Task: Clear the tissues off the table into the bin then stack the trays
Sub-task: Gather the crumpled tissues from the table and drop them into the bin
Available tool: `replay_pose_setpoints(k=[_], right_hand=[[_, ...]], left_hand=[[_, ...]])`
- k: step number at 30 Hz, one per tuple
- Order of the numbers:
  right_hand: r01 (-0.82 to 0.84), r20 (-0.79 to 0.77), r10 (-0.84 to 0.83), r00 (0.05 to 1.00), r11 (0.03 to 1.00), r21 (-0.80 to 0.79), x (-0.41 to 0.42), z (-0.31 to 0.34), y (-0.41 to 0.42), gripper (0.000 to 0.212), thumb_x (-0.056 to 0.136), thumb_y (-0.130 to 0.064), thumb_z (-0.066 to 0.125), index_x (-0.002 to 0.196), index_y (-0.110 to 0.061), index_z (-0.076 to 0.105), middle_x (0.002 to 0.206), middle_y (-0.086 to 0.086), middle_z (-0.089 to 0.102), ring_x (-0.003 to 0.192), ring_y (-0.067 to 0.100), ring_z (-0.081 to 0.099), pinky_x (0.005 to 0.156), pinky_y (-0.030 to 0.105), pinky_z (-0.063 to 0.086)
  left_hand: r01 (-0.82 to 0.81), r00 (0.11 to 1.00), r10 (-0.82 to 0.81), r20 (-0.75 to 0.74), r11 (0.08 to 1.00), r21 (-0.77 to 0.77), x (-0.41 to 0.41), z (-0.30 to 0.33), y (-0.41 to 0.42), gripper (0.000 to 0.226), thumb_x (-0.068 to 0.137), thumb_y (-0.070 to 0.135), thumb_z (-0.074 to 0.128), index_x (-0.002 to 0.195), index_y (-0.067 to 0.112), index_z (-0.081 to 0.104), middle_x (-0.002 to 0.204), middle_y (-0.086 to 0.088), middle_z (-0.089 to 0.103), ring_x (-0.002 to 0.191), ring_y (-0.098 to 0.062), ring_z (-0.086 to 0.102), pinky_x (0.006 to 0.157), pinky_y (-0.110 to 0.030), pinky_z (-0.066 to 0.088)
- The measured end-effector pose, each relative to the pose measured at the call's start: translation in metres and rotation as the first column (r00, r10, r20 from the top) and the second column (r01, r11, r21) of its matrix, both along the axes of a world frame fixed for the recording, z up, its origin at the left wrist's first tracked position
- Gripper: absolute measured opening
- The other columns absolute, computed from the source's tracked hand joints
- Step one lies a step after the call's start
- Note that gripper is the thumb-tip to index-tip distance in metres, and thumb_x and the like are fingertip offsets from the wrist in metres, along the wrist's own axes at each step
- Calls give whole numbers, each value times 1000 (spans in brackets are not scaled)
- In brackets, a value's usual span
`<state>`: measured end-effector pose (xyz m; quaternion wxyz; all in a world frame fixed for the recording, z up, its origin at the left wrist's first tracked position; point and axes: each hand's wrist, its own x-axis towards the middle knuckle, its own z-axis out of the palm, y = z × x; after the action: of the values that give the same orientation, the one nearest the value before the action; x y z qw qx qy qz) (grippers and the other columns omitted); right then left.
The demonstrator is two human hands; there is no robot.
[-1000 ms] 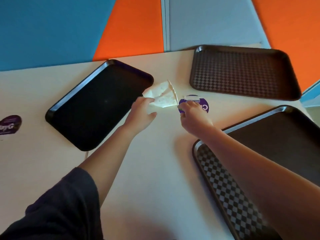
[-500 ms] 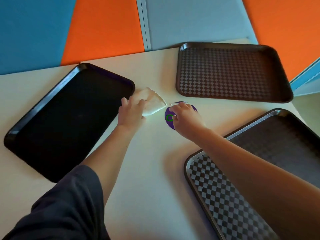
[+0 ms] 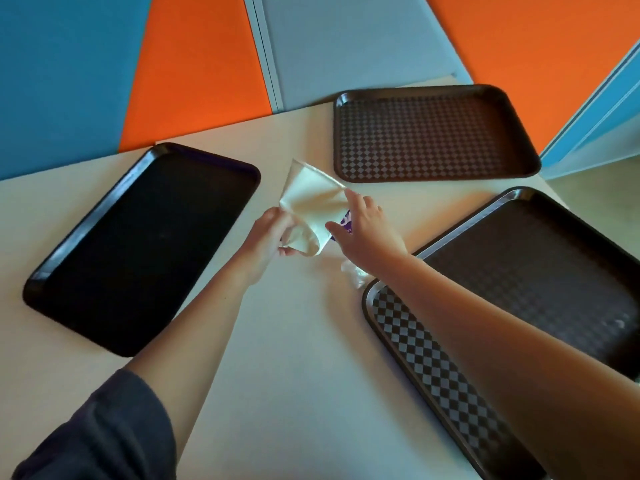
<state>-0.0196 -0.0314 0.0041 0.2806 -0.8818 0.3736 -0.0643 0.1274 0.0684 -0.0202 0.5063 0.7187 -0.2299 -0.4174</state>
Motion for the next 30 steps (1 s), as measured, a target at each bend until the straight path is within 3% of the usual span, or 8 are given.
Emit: replay_pose_setpoints(k=[6, 11, 14, 16, 20, 24, 27, 30], right_hand=[[75, 41, -75, 996, 997, -5, -42, 9, 4, 76, 90, -38, 58, 148, -14, 15, 141, 11, 35, 126, 29, 44, 97, 43, 47], [119, 48, -119, 992, 993, 11, -77, 16, -2, 48, 89, -27, 61, 129, -8, 42, 125, 11, 50, 113, 28, 50, 92, 41, 47], [137, 85, -139, 987, 990, 33, -97, 19, -4, 36, 91, -20, 59, 120, -4, 46, 121, 13, 51, 104, 29, 55, 87, 39, 47], [161, 103, -163, 981, 987, 25, -111, 23, -7, 33, 94, -18, 54, 122, -4, 45, 123, 12, 50, 102, 28, 57, 85, 38, 49], [190, 114, -193, 975, 981, 36, -140, 28, -14, 35, 95, -18, 52, 128, -6, 43, 128, 9, 48, 105, 25, 55, 81, 27, 45], [226, 82, -233, 969, 970, 86, -164, 19, -15, 36, 95, -19, 52, 128, -8, 42, 130, 7, 45, 108, 24, 54, 86, 30, 47], [242, 60, -249, 967, 965, 105, -177, 11, -16, 35, 95, -21, 53, 126, -9, 43, 126, 6, 46, 105, 23, 54, 83, 31, 47], [262, 75, -271, 960, 959, 112, -185, 10, -19, 35, 94, -21, 54, 126, -11, 45, 127, 5, 45, 105, 22, 54, 84, 31, 50]], left_hand=[[117, 993, -118, -15, 992, -48, -34, 8, 2, 27, 79, 35, 45, 96, 19, 61, 92, -1, 66, 90, -18, 65, 74, -34, 51], [197, 980, -196, 19, 979, -44, -62, 20, -4, 16, 73, 26, 46, 80, 22, 59, 73, 4, 65, 77, -14, 63, 76, -35, 51], [185, 980, -185, 78, 983, 6, -78, 20, -9, 20, 70, 17, 48, 82, 22, 63, 86, 2, 63, 85, -13, 62, 81, -32, 51], [185, 963, -197, 182, 980, 79, -89, 19, -13, 21, 71, 11, 51, 83, 25, 62, 86, 9, 61, 81, -13, 57, 70, -26, 46], [416, 705, -518, 484, 855, 310, -107, 4, -24, 17, 71, 21, 49, 69, 8, 59, 70, -7, 63, 67, -24, 55, 60, -35, 43], [468, 434, -672, 600, 737, 487, -100, -44, -36, 9, 71, 4, 42, 66, 5, 49, 70, -17, 58, 62, -19, 45, 55, -45, 42], [404, 433, -631, 643, 774, 487, -119, -39, -32, 16, 78, -6, 45, 66, 2, 50, 78, -12, 54, 73, -24, 50, 65, -33, 38], [299, 444, -563, 697, 826, 477, -122, -36, -35, 18, 84, -7, 50, 90, -7, 66, 98, -17, 55, 91, -31, 54, 75, -31, 40]])
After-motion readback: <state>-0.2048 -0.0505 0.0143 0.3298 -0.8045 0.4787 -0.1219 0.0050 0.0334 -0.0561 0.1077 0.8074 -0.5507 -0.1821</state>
